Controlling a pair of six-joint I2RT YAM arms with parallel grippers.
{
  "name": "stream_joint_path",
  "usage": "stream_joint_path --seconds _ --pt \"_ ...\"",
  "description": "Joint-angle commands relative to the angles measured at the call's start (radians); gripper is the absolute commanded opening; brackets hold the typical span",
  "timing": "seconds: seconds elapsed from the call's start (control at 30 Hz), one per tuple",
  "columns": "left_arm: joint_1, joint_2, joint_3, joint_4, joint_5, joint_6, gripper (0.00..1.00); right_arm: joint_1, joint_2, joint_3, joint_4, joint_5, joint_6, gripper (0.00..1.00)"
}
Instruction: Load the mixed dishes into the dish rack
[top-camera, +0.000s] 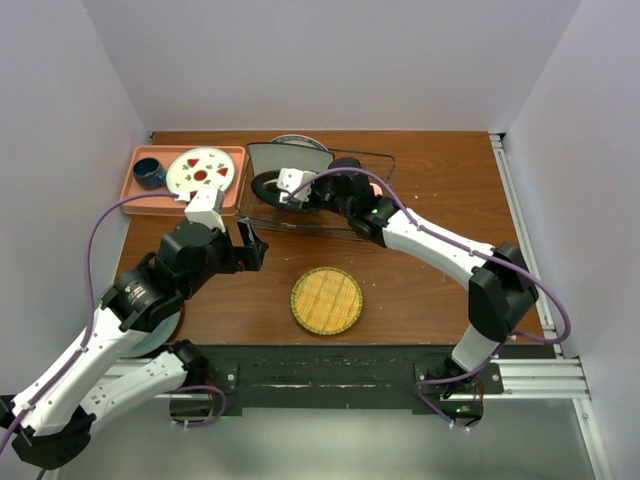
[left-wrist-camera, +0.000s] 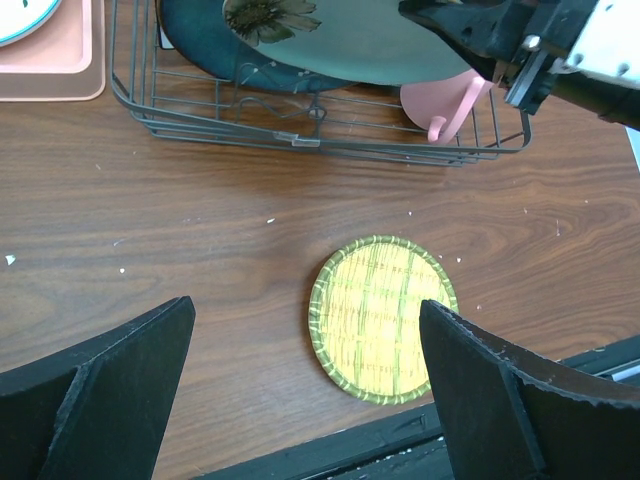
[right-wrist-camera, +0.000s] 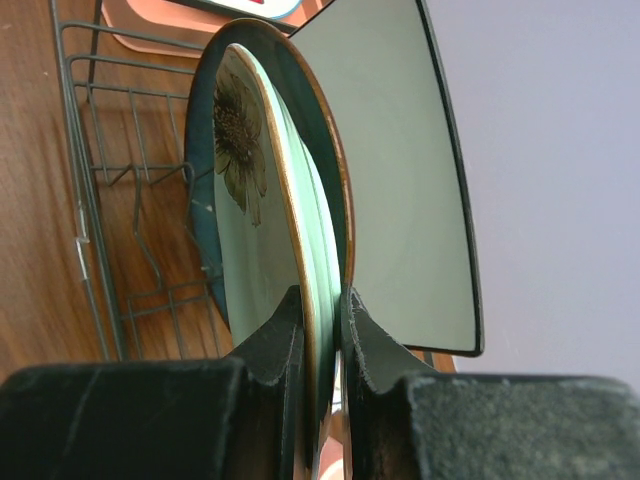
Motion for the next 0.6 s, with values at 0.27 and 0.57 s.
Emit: stream_joint_path --seconds 0.27,0.57 --pt "0.006 -0.002 -0.013 0.039 0.005 0.012 1.00 -0.002 0.083 0.178 0.116 -0.085 -0.045 0.00" --pt "0.006 0.006 -0.019 0.043 0.005 0.015 1.00 -0.002 0.187 0.305 0.005 -0.013 0.036 0.00"
